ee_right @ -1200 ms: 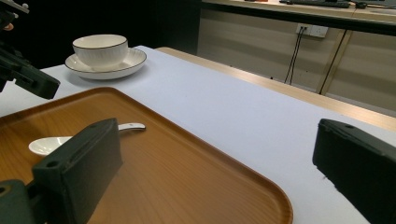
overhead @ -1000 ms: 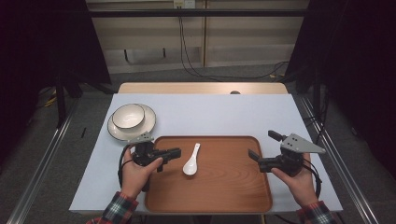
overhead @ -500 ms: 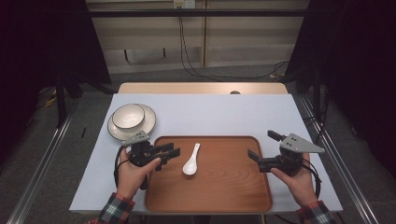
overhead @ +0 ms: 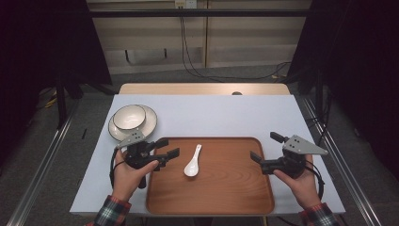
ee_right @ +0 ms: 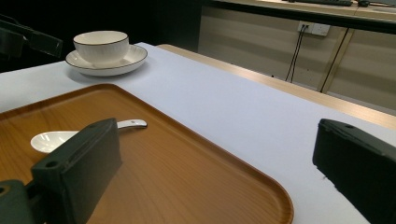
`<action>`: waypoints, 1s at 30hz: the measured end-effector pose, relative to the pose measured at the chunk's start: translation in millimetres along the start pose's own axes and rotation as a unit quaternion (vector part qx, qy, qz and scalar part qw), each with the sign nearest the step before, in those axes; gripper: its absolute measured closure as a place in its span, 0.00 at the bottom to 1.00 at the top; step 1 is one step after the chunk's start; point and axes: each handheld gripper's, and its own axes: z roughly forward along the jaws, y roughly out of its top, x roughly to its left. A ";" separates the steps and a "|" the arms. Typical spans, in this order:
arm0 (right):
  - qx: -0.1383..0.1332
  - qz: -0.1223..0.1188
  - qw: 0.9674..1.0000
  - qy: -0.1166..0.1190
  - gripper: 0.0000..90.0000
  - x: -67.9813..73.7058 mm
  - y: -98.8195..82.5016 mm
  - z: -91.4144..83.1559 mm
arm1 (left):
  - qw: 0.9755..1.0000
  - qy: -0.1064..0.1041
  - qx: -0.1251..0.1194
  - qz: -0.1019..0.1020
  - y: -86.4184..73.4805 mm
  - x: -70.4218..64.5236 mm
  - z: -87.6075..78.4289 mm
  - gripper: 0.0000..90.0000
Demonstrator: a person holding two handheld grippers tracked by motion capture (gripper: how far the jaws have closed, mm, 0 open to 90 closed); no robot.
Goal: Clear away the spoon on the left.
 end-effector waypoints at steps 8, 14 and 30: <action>0.001 0.002 1.000 -0.002 0.01 -0.5 0.0 -0.5 | 1.000 0.009 -0.009 -0.003 2.5 4.2 -10.1 0.28; 0.000 0.001 1.000 -0.001 0.01 -0.9 0.1 -0.8 | 1.000 0.017 -0.014 0.003 4.7 6.6 -16.9 0.24; -0.002 0.004 1.000 0.006 0.01 -3.8 0.0 -2.6 | 0.998 0.046 -0.032 0.009 6.8 15.1 -37.4 0.14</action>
